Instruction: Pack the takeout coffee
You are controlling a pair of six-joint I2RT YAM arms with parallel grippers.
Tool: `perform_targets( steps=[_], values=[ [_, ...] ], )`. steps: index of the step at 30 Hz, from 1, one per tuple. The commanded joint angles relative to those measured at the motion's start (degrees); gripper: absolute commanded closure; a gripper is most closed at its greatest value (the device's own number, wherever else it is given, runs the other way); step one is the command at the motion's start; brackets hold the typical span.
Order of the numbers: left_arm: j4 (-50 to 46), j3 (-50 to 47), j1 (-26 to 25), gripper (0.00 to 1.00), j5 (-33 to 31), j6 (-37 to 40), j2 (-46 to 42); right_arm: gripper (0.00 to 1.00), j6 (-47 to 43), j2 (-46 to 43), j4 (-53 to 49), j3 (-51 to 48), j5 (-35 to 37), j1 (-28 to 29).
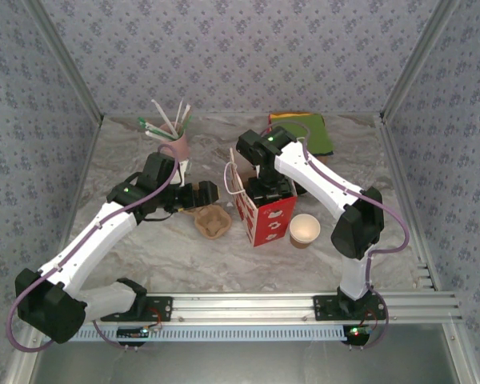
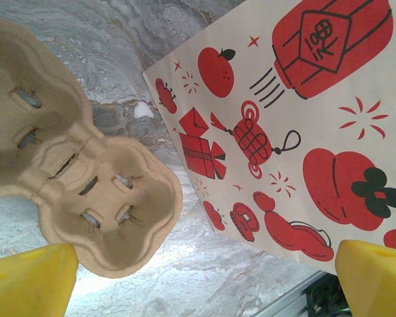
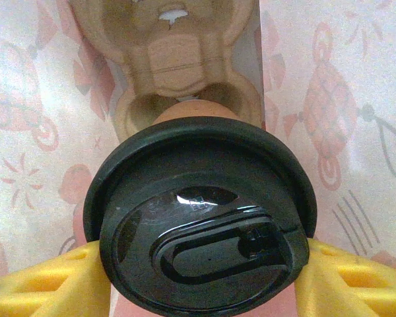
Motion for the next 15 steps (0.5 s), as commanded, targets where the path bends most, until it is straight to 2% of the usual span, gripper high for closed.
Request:
perform_targets(
  steps=[1,15],
  values=[
    [0.27,1.24,-0.21,0.00,0.50,0.79,0.25,0.35,-0.55,-0.01,-0.81,-0.36,0.50,0.03],
    [0.17,1.53,-0.21,0.00,0.57,0.95,0.40,0.35,-0.47,0.08,-0.38,-0.63,0.51,0.00]
  ],
)
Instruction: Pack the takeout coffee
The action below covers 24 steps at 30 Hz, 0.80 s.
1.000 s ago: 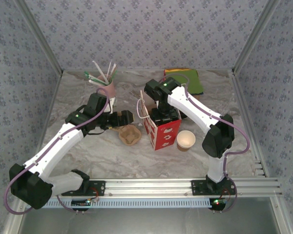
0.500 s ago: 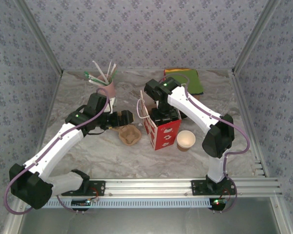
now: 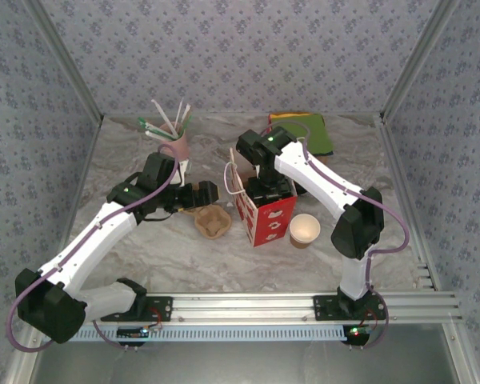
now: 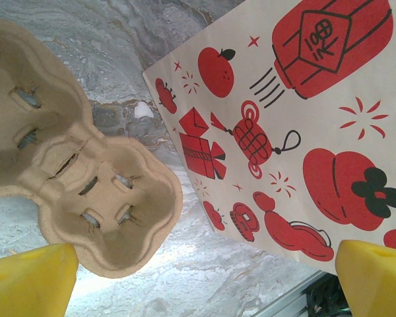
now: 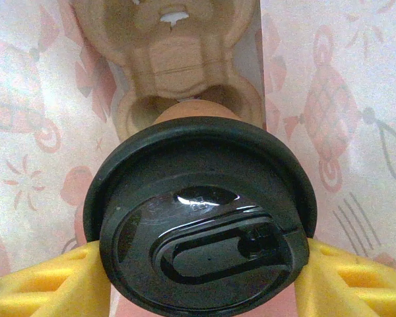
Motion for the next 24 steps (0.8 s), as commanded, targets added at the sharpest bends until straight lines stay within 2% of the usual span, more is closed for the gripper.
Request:
perform_targets(
  steps=[1,24],
  values=[
    [0.13,1.61,-0.23,0.00,0.57,0.96,0.40,0.35,-0.47,0.10,-0.63,-0.74,0.48,0.01],
    [-0.20,1.53,-0.35,0.00,0.57,0.92,0.14,0.35,-0.49,-0.01,2.03,-3.22,0.31,-0.08]
  ],
)
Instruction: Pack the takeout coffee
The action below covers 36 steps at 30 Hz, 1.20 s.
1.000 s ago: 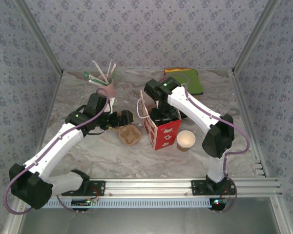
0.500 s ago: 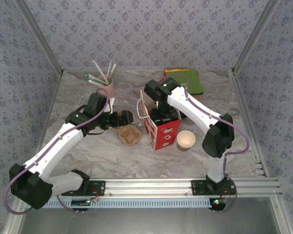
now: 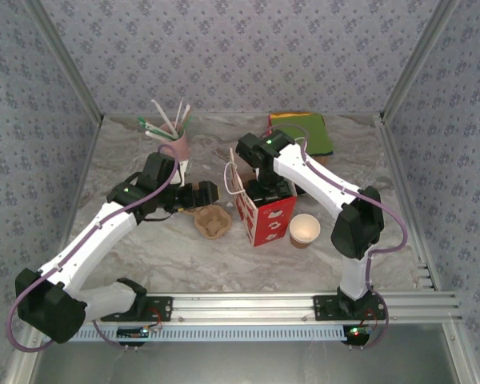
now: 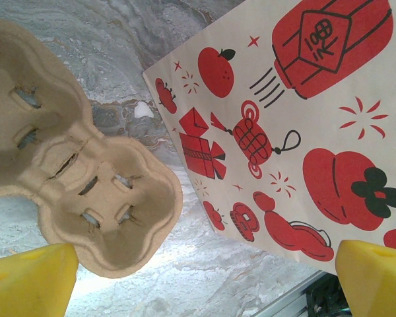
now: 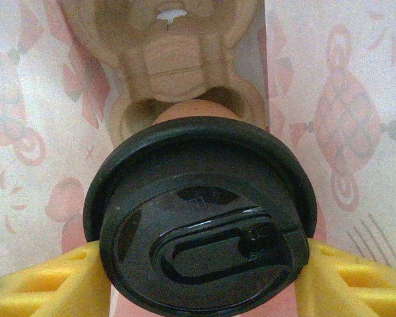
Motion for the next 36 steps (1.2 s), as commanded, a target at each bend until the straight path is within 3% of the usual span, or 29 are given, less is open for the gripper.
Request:
perform_targets(
  steps=[1,36],
  values=[
    [-0.26,1.59,-0.34,0.00,0.57,0.88,0.16,0.35,-0.47,-0.01,-0.47,-0.33,0.34,-0.03],
    [-0.12,1.50,-0.47,0.00,0.40,0.77,-0.01,0.35,-0.22,-0.62,0.44,-1.88,0.60,-0.07]
  ],
)
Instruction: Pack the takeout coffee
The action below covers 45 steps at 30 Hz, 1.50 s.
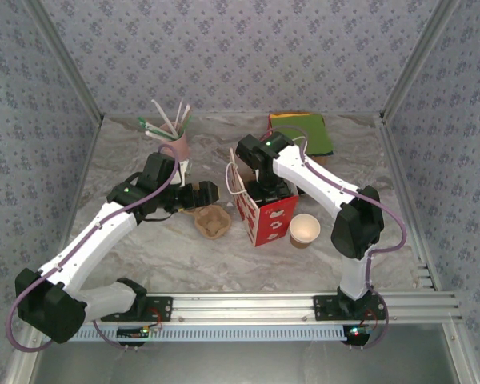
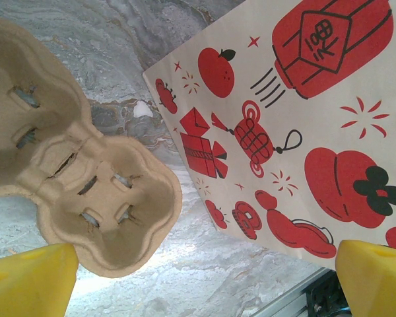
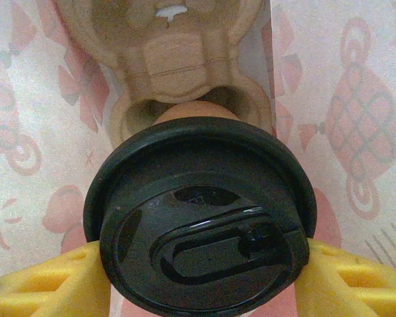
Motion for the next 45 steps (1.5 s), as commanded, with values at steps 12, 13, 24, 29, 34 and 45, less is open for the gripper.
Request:
perform_targets(
  steps=[12,13,24,29,34,45],
  values=[
    [-0.11,1.76,-0.38,0.00,0.49,0.91,0.34,0.35,-0.27,-0.56,-0.81,-0.28,0.62,-0.08],
    [-0.15,1.78,-0.33,0.00,0.52,0.90,0.34,0.35,-0.22,-0.58,-0.83,-0.33,0.62,-0.03],
    [-0.22,1.75,-0.39,0.00,0.52,0.81,0.14,0.35,-0.20,-0.54,-0.52,-0.54,0.87,-0.01],
    [-0.27,1.74,-0.42,0.00,0.48,0.77,0.16,0.35,-0.20,-0.54,-0.13,-0.90,0.97,0.02],
    [-0.36,1.61,-0.41,0.00,0.47,0.71,0.01,0.35,-0.12,-0.54,0.84,-1.76,1.10,0.03],
    [-0.62,1.66,-0.51,0.00,0.22,0.63,-0.11,0.35,-0.03,-0.61,2.82,-4.26,1.09,0.03]
  ],
)
